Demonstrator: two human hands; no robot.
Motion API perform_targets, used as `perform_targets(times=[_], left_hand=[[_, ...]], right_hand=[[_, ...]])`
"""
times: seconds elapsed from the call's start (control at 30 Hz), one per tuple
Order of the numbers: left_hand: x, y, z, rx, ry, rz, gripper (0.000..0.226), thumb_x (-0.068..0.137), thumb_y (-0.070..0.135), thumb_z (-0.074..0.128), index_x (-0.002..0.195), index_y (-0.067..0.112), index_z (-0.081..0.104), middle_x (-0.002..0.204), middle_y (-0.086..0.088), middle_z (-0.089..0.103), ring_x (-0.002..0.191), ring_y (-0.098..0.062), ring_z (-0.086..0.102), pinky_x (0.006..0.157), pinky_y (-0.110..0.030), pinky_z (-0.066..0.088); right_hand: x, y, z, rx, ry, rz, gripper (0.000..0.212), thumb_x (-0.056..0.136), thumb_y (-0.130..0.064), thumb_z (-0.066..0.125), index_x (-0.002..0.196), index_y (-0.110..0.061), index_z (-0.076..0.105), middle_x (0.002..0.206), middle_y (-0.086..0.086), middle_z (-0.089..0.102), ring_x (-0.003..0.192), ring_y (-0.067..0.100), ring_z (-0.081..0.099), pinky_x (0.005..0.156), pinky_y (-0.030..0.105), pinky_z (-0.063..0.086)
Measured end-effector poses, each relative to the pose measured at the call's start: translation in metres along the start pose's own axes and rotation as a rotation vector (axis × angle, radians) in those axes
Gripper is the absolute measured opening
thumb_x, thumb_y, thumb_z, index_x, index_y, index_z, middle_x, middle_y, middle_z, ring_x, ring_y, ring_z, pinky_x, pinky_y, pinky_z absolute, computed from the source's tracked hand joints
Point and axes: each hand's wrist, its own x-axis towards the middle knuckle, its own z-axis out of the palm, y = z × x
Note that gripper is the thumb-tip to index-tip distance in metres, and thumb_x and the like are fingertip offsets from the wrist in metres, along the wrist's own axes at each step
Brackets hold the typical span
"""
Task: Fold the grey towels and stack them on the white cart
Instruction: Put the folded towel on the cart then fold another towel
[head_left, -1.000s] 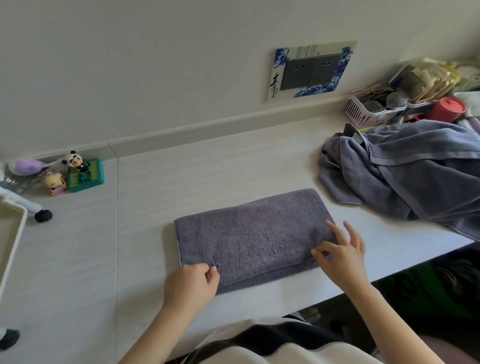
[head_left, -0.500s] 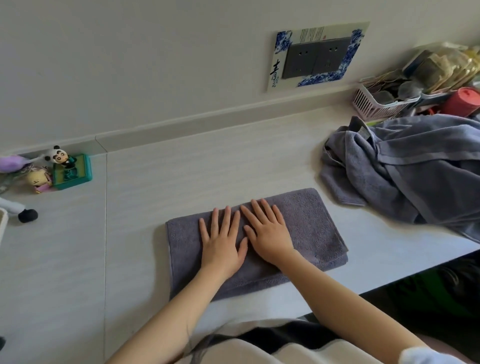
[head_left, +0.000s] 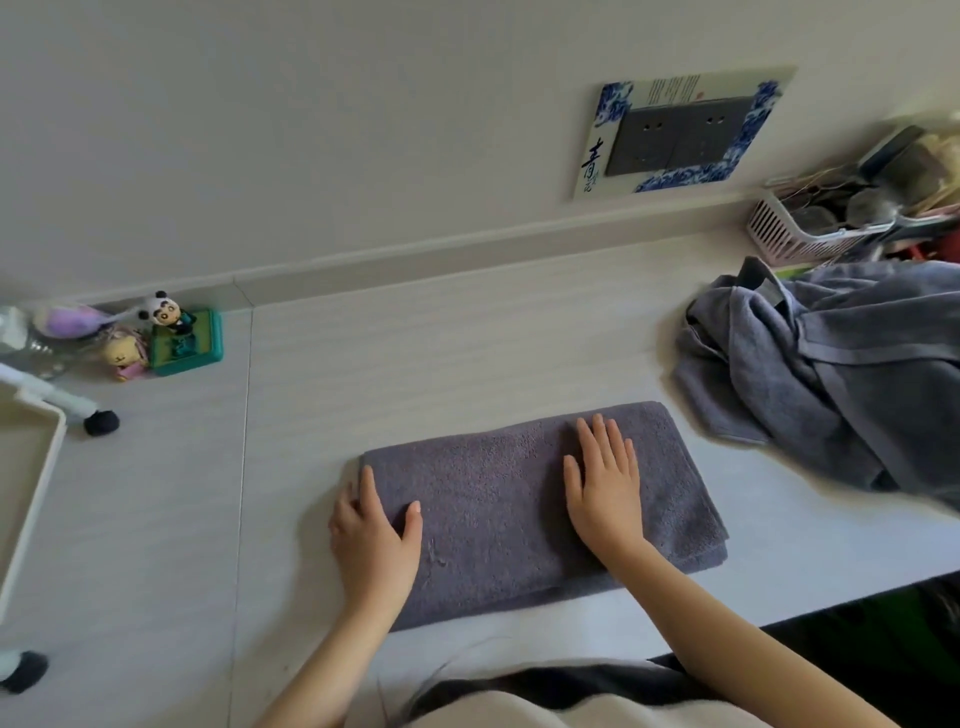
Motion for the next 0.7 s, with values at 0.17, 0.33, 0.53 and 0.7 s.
perform_targets(times=[0.17,0.33,0.53,0.7], left_hand=[[-0.003,0.001,-0.020,-0.314,-0.136,-0.262,0.073,0.074,0.027,0.078,0.130,-0.002,0.041,0.121,-0.021,0.056,0.112,-0.037,0.055,0.086,-0.039,0.047],[0.008,0.008,-0.036,-0.570,-0.426,-0.422,0.034,0.075,0.028,0.079,0.097,0.005,0.067,0.092,-0.011,0.071,0.084,-0.026,0.068,0.073,-0.037,0.055],[-0.005,0.048,-0.073,-0.770,-0.581,-0.157,0.012,0.086,0.020,0.068,0.094,0.018,0.060,0.089,0.002,0.069,0.078,-0.011,0.066,0.059,-0.022,0.051],[-0.021,0.103,-0.073,-0.511,-0.422,0.089,0.034,0.082,0.032,0.070,0.106,0.013,0.055,0.105,-0.004,0.065,0.097,-0.021,0.063,0.073,-0.028,0.047]], right_hand=[[-0.034,-0.060,0.000,0.674,-0.081,-0.092,0.044,0.100,-0.018,0.039,0.143,-0.025,0.032,0.148,-0.022,0.021,0.138,-0.010,0.013,0.110,0.008,0.012],[-0.048,-0.072,0.012,0.910,-0.146,0.160,0.037,0.101,-0.022,0.037,0.137,-0.030,0.042,0.139,-0.019,0.044,0.129,-0.004,0.036,0.100,0.003,0.025],[-0.051,-0.069,0.010,1.028,-0.091,0.268,0.028,0.100,-0.032,0.037,0.121,-0.038,0.055,0.128,-0.015,0.057,0.122,0.002,0.049,0.109,0.028,0.034],[-0.049,-0.071,-0.003,1.146,-0.128,0.365,0.035,0.098,-0.044,0.034,0.115,-0.033,0.063,0.117,-0.009,0.065,0.109,0.004,0.060,0.103,0.033,0.043]])
